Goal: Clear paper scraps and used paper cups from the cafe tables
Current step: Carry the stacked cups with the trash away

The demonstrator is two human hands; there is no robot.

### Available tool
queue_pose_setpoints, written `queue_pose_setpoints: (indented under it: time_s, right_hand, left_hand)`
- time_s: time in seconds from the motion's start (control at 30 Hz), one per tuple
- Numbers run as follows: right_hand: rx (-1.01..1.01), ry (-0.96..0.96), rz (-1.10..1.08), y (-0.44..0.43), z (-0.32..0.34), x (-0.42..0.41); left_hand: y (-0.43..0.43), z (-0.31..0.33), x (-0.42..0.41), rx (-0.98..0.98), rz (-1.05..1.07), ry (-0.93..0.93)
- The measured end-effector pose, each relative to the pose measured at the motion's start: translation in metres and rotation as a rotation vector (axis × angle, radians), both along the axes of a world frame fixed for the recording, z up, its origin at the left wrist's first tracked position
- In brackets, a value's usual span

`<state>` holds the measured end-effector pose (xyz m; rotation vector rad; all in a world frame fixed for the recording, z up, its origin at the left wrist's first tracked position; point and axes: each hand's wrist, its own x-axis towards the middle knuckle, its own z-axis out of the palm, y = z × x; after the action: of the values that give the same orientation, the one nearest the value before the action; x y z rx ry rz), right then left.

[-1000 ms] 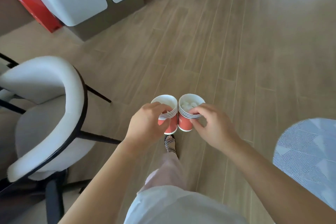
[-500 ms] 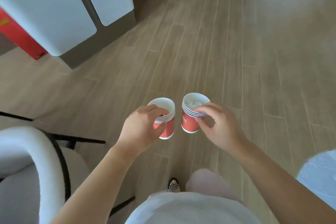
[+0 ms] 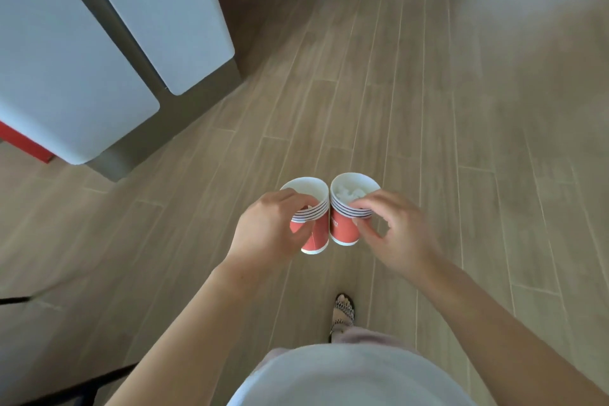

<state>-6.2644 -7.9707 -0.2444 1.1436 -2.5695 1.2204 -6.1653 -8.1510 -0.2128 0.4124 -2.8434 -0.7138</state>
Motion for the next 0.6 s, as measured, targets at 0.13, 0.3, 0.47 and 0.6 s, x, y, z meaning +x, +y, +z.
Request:
queue_pose_setpoints:
  time_s: [0.13, 0.3, 0.47, 0.6]
  right_hand:
    - [0.005, -0.002, 0.015, -0.04, 0.009, -0.094]
    - [-0.002, -0.056, 0.076, -0.091, 0.01, -0.187]
    - [0.024, -0.048, 0.073, -0.158, 0.0, -0.285]
    - [0.076, -0.062, 0.044, -0.216, -0.004, -0.374]
  left_hand:
    - [-0.04, 0.003, -0.089, 0.012, 0.002, -0.011]
    - [-0.088, 0.003, -0.179, 0.041, 0.051, 0.012]
    - [-0.153, -0.009, -0.28, 0.035, 0.073, 0.028]
    - [-0.216, -0.015, -0.373, 0.071, 0.043, 0.013]
